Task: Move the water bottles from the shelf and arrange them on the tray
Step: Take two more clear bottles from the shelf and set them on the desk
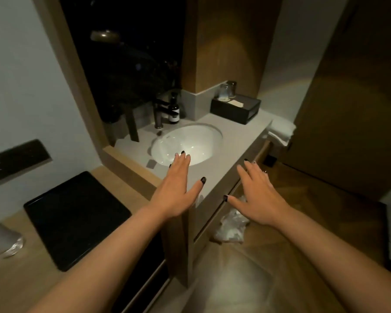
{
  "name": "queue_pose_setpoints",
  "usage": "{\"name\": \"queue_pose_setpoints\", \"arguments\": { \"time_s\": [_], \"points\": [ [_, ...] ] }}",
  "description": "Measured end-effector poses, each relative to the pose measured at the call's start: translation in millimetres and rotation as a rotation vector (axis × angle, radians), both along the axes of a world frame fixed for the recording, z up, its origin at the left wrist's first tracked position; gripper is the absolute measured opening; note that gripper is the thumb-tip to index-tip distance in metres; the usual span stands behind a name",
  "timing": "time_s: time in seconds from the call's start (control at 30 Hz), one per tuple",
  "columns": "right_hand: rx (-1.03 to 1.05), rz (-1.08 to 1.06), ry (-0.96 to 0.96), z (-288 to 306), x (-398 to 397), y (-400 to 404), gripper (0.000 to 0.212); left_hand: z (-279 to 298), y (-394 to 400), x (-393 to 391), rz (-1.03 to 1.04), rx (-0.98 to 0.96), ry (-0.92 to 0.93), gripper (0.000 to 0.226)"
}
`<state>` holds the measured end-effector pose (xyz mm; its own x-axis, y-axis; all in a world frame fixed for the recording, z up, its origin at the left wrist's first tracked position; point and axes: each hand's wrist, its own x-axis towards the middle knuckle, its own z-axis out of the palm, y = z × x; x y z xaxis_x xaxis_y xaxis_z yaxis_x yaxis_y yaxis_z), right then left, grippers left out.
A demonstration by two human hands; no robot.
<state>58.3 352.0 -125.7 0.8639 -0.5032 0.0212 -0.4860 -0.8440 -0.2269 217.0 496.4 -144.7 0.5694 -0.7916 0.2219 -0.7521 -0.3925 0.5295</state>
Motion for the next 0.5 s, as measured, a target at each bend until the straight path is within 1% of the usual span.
{"name": "queue_pose_setpoints", "arguments": {
  "time_s": [0.1,0.23,0.37,0.5],
  "points": [
    [-0.034,-0.101,0.065,4,-41,-48,0.088,-2,-49,-21,-0.077,0.034,-0.018,0.077],
    [-0.054,-0.202,0.121,4,-73,-97,0.088,-8,-99,-35,-0.189,0.075,0.032,0.077],
    [-0.041,-0.268,0.135,-4,-75,-139,0.087,-25,-150,-25,-0.248,0.144,0.042,0.077],
    [0.008,-0.314,0.114,-13,-59,-192,0.087,-52,-209,-7,-0.258,0.165,0.131,0.079]
  ]
}}
